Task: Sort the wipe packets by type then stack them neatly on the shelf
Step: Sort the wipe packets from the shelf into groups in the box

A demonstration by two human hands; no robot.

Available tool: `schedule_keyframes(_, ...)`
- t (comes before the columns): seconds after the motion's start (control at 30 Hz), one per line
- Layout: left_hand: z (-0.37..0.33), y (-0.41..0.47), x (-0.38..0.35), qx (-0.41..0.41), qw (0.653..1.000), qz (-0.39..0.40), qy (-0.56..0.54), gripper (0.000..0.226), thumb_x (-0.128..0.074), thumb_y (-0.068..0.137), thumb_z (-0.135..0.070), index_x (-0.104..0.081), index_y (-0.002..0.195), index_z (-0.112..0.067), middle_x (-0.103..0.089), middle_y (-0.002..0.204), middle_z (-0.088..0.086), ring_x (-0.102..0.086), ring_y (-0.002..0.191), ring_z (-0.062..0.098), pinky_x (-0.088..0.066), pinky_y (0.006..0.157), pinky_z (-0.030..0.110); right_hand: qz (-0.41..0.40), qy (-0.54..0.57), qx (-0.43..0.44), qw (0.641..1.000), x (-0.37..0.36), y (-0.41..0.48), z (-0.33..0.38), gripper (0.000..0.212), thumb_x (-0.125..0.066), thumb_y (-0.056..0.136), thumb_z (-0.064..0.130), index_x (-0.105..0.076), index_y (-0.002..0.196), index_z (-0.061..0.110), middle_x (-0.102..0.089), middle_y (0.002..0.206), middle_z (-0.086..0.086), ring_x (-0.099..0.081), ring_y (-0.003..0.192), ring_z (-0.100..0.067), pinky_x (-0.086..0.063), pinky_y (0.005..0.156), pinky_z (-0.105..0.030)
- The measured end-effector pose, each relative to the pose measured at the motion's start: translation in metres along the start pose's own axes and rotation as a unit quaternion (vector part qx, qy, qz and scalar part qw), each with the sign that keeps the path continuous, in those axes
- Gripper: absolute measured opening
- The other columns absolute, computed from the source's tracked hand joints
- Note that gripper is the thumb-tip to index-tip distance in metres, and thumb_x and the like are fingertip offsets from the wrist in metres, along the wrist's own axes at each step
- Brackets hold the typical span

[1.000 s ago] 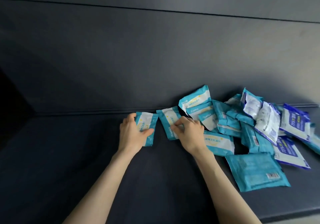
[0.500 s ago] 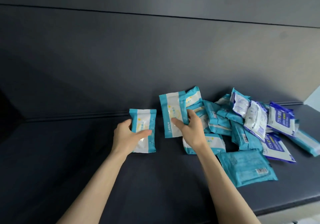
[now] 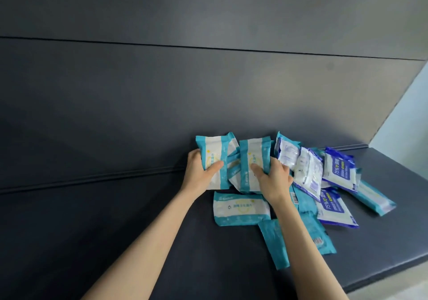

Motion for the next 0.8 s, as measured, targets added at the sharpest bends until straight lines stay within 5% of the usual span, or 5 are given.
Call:
schedule_keyframes(0.17, 0.003, 0.010, -0.009, 0.014, 0.998, -0.035, 0.044, 0.045, -0.077, 0.077, -0.017, -0.040, 0.103, -0.012, -0.055, 0.103, 0.002, -0.054, 0.080, 0.005, -0.041, 0.055, 0.010, 0.042, -0.119, 0.027, 0.992, -0.011, 0.005, -0.001, 0.034, -0.044, 0.095, 0.047, -0.045, 0.095, 0.013, -0.052, 0.111, 0.003, -0.026, 0.126, -0.024, -0.014, 0.095, -0.038)
schedule_keyframes(0.23, 0.005, 0.008, -0.004, 0.027, 0.998, -0.051, 0.027, 0.052, -0.078, 0.076, -0.014, -0.036, 0.105, -0.015, -0.056, 0.097, -0.004, -0.054, 0.076, 0.003, -0.042, 0.050, 0.010, 0.036, -0.134, 0.052, 0.989, -0.014, 0.004, -0.002, 0.033, -0.043, 0.096, 0.047, -0.047, 0.098, 0.014, -0.055, 0.117, 0.002, -0.027, 0.127, -0.023, -0.012, 0.095, -0.037)
schedule_keyframes(0.43, 0.015, 0.003, 0.010, 0.114, 0.993, 0.005, -0.021, 0.026, -0.079, 0.074, -0.017, -0.067, 0.098, -0.017, -0.072, 0.096, -0.001, -0.068, 0.084, 0.012, -0.057, 0.072, 0.032, 0.037, -0.111, 0.122, 0.986, -0.018, 0.002, -0.001, 0.030, -0.047, 0.094, 0.045, -0.048, 0.094, 0.015, -0.053, 0.097, 0.006, -0.043, 0.110, -0.020, -0.012, 0.085, -0.031)
schedule_keyframes(0.63, 0.005, -0.002, 0.009, 0.134, 0.983, 0.093, -0.080, 0.033, -0.076, 0.075, -0.003, -0.066, 0.105, -0.013, -0.073, 0.099, 0.002, -0.070, 0.088, 0.015, -0.057, 0.077, 0.034, 0.069, -0.071, 0.146, 0.984, -0.028, 0.000, 0.002, 0.027, -0.047, 0.095, 0.043, -0.051, 0.103, 0.017, -0.055, 0.107, 0.005, -0.044, 0.111, -0.017, -0.012, 0.092, -0.031)
schedule_keyframes(0.8, 0.013, -0.012, 0.010, 0.161, 0.976, 0.036, -0.142, 0.040, -0.079, 0.070, 0.002, -0.065, 0.106, -0.010, -0.073, 0.097, 0.006, -0.071, 0.085, 0.020, -0.058, 0.074, 0.038, 0.080, 0.004, 0.180, 0.980, -0.028, -0.004, 0.007, 0.018, -0.057, 0.092, 0.032, -0.055, 0.100, 0.016, -0.062, 0.094, 0.008, -0.052, 0.095, -0.013, -0.020, 0.091, -0.027)
Point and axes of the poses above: each hand's wrist, its own y-axis towards the middle knuckle, its own x-axis out of the back of the hand, z = x × y, the point moved 1 cm from there along y, towards the middle knuckle
